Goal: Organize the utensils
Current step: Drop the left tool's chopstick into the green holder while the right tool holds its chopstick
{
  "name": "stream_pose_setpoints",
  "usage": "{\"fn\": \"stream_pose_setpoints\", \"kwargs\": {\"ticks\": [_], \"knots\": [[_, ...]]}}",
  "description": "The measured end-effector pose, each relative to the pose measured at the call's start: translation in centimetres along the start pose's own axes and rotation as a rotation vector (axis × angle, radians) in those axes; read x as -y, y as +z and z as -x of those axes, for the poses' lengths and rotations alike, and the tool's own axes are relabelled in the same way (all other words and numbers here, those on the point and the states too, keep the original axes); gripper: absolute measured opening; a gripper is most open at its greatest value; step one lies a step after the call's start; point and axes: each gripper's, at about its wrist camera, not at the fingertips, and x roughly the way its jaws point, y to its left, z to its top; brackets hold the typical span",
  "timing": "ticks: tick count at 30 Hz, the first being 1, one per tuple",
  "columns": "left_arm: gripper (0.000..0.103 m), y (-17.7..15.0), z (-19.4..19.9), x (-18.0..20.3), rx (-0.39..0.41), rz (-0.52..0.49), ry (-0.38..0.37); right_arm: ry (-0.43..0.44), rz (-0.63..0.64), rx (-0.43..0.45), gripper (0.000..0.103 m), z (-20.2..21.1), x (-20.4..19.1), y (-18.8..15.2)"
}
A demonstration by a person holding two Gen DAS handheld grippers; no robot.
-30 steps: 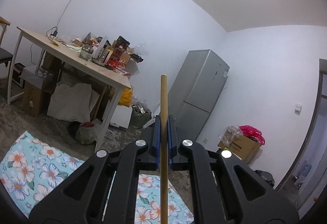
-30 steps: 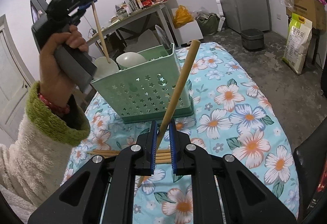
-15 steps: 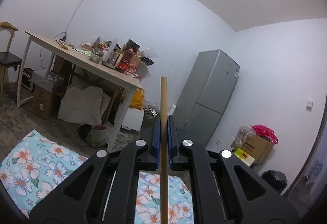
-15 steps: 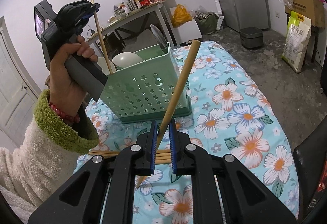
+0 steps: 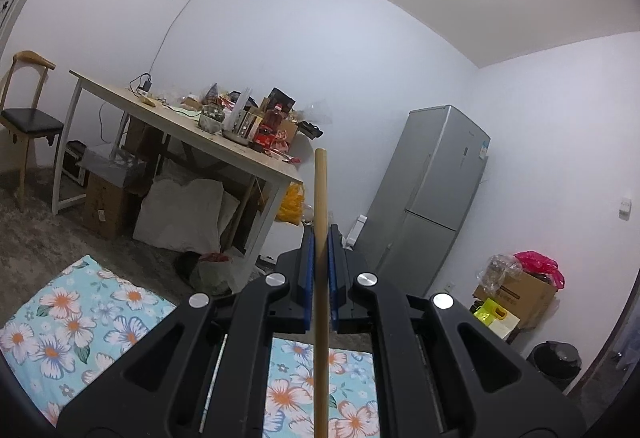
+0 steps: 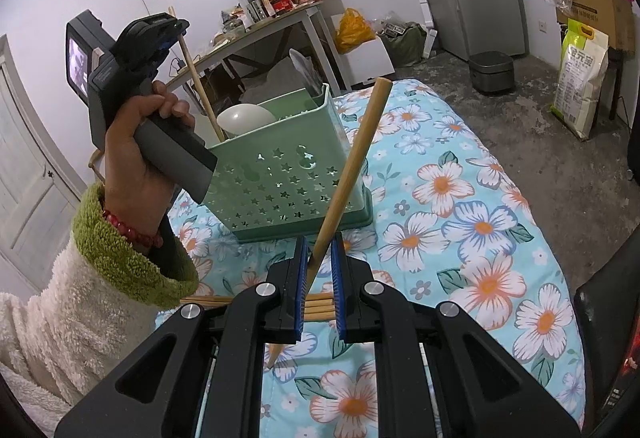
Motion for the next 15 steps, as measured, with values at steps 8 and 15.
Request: {"fn": "stream_pose_setpoints", "kwargs": {"ticks": [8, 15], "knots": [[0.006, -0.9, 1.6, -0.8, -0.054, -0.014, -0.032, -0.005, 0.004, 0.004, 0.012, 0.1, 0.0, -0.1], [0.030, -1.8, 4.6, -1.7, -0.142, -0.023, -0.074, -0.014, 0.037, 0.019, 0.012, 0.6, -0.9, -0.3]]}}
